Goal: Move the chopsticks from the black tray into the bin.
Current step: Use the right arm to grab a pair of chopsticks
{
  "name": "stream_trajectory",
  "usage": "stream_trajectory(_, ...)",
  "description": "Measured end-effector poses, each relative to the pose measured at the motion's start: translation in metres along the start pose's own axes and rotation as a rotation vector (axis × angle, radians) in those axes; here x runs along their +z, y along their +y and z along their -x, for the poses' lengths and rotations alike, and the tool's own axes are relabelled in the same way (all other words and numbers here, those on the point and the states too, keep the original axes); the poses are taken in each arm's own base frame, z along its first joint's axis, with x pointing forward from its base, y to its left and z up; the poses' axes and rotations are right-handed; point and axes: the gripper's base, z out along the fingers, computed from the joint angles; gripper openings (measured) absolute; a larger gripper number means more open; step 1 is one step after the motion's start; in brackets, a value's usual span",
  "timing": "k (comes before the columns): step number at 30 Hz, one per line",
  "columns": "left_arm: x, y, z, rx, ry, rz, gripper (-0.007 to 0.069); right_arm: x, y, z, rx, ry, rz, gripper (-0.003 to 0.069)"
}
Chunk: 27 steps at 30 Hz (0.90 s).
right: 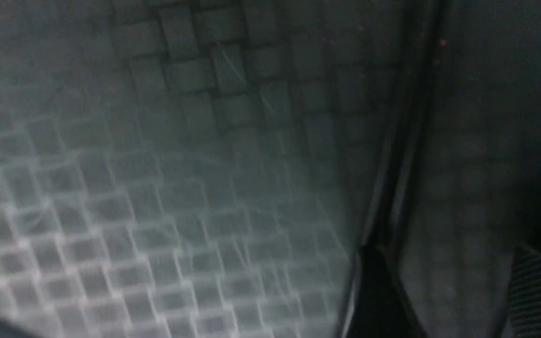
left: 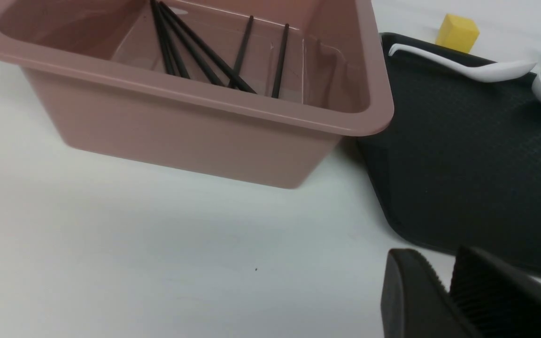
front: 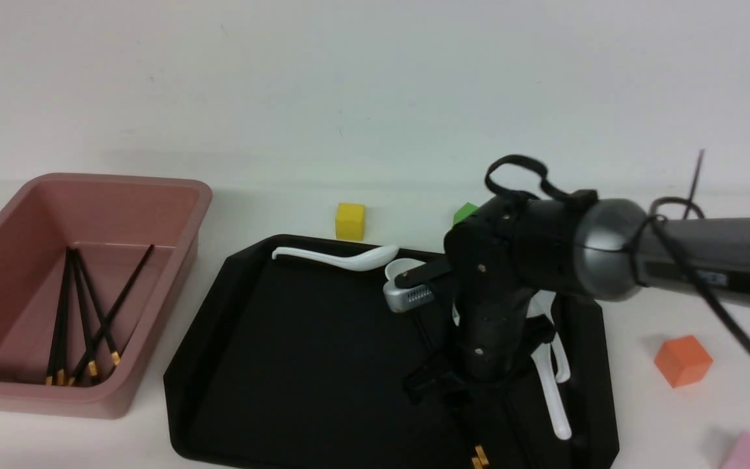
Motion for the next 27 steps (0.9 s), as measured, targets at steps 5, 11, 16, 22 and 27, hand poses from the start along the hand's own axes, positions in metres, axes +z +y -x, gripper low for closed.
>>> stream_trajectory(5,0.0,0.0,0.0,0.0,0.0,0.0,0.0155,0.007,0.003,0.003,0.013,-0.002,0.017,0.0383)
stream_trajectory(11,0.0,0.0,0.0,0.0,0.001,0.0,0.0162,0.007,0.003,0.004,0.015,0.0,0.02,0.0371)
stream_trajectory(16,0.0,0.0,0.0,0.0,0.001,0.0,0.0166,0.007,0.005,0.003,0.037,0.015,0.044,0.0255)
stream_trajectory(22,0.0,0.0,0.0,0.0,0.001,0.0,0.0169,0.006,0.006,-0.002,0.054,0.059,0.055,0.013)
stream_trajectory(27,0.0,0.0,0.0,0.0,0.001,0.0,0.0177,-0.014,0.006,-0.007,0.046,0.084,0.074,0.013)
